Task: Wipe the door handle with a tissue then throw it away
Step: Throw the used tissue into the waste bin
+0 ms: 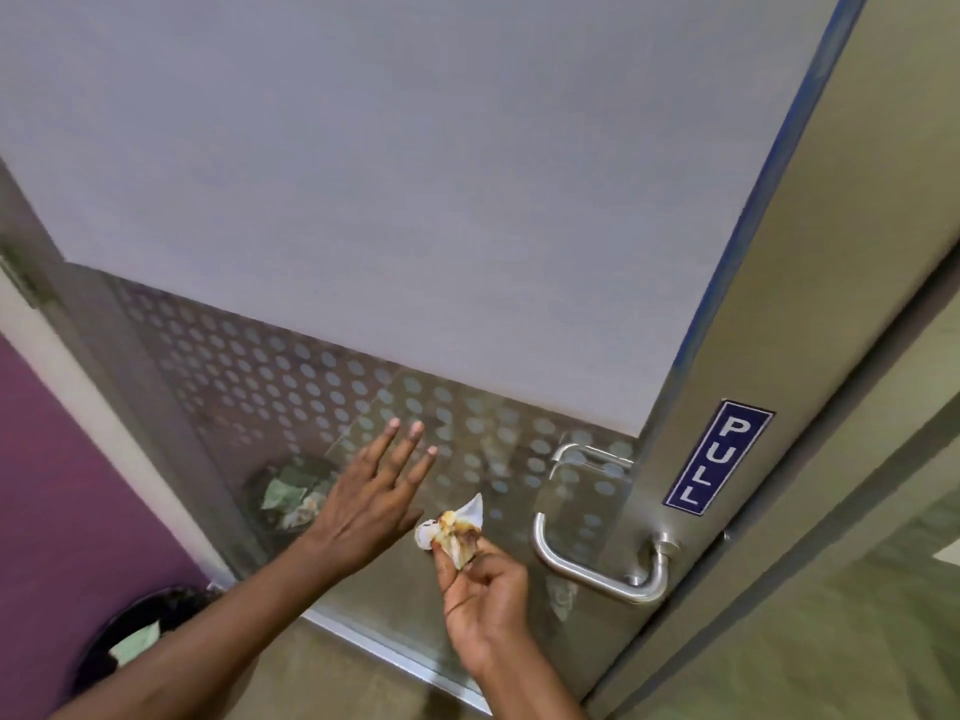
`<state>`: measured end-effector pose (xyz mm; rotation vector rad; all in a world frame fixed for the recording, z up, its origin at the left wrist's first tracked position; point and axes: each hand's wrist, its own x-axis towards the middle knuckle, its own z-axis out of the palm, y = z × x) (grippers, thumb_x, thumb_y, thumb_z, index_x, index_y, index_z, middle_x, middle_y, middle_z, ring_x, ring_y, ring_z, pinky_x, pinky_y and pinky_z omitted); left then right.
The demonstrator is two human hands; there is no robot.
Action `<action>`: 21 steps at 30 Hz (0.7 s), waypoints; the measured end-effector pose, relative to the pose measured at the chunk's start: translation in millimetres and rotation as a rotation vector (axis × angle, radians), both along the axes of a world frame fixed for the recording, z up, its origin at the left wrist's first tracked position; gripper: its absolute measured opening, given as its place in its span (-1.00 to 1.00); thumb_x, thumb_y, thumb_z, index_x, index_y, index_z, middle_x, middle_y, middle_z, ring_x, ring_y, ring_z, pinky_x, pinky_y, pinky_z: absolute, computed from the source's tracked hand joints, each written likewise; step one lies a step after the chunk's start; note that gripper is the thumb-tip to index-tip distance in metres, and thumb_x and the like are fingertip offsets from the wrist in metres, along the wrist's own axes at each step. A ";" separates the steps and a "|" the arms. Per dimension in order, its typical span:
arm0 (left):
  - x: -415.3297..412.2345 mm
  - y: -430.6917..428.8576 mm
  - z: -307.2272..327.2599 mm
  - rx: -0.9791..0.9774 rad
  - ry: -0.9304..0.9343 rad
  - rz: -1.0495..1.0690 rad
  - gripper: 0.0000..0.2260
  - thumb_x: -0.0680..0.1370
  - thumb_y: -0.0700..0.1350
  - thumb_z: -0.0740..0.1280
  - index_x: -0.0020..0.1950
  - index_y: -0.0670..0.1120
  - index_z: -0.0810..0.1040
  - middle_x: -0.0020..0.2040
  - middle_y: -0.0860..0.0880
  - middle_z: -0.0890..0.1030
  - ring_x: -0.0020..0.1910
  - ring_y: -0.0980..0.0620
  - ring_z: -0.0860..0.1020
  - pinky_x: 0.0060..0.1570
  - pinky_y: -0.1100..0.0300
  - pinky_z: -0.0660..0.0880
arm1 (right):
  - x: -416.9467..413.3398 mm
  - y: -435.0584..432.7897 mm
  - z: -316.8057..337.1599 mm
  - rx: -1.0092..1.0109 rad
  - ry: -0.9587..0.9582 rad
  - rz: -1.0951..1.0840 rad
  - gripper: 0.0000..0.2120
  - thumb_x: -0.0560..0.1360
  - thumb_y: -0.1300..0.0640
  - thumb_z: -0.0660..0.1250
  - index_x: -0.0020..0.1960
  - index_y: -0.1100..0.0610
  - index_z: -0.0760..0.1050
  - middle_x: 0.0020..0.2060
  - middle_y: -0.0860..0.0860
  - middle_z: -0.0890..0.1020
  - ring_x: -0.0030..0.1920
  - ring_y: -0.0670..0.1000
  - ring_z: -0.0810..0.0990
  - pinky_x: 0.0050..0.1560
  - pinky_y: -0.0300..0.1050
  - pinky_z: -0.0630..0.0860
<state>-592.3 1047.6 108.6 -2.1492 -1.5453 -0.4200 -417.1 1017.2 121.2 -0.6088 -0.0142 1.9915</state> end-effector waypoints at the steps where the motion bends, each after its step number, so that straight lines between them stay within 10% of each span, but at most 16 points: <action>1: -7.3 -8.0 2.6 -0.048 -0.069 0.036 -0.33 0.41 0.10 0.45 0.42 -0.14 0.32 0.51 -0.27 0.22 0.44 -0.26 0.26 0.26 -0.13 0.45 | -7.8 0.2 2.7 0.031 0.012 0.023 -0.55 0.18 0.52 -0.04 -0.14 0.49 0.57 -0.22 0.32 0.67 -0.15 0.23 0.70 0.00 0.00 0.63; 8: -89.1 -65.4 6.8 -0.144 -0.568 0.283 -0.64 0.46 -0.29 0.35 0.27 -0.23 0.52 0.35 -0.30 0.44 0.29 -0.29 0.47 0.23 -0.13 0.46 | -95.4 7.0 5.0 0.188 -0.185 0.342 -0.56 0.38 0.64 -0.09 -0.02 0.50 0.53 -0.17 0.24 0.65 -0.05 0.13 0.63 -0.02 -0.18 0.65; 21: -344.9 -169.2 -21.0 -0.324 -0.351 0.817 -0.55 0.36 -0.12 0.44 0.22 -0.24 0.54 0.27 -0.31 0.53 0.21 -0.30 0.53 0.04 -0.10 0.58 | -392.8 -16.5 -42.7 0.528 -0.848 0.653 -0.89 0.42 0.56 0.31 -0.19 0.42 0.56 -0.16 0.20 0.64 -0.28 0.05 0.64 -0.42 -0.26 0.62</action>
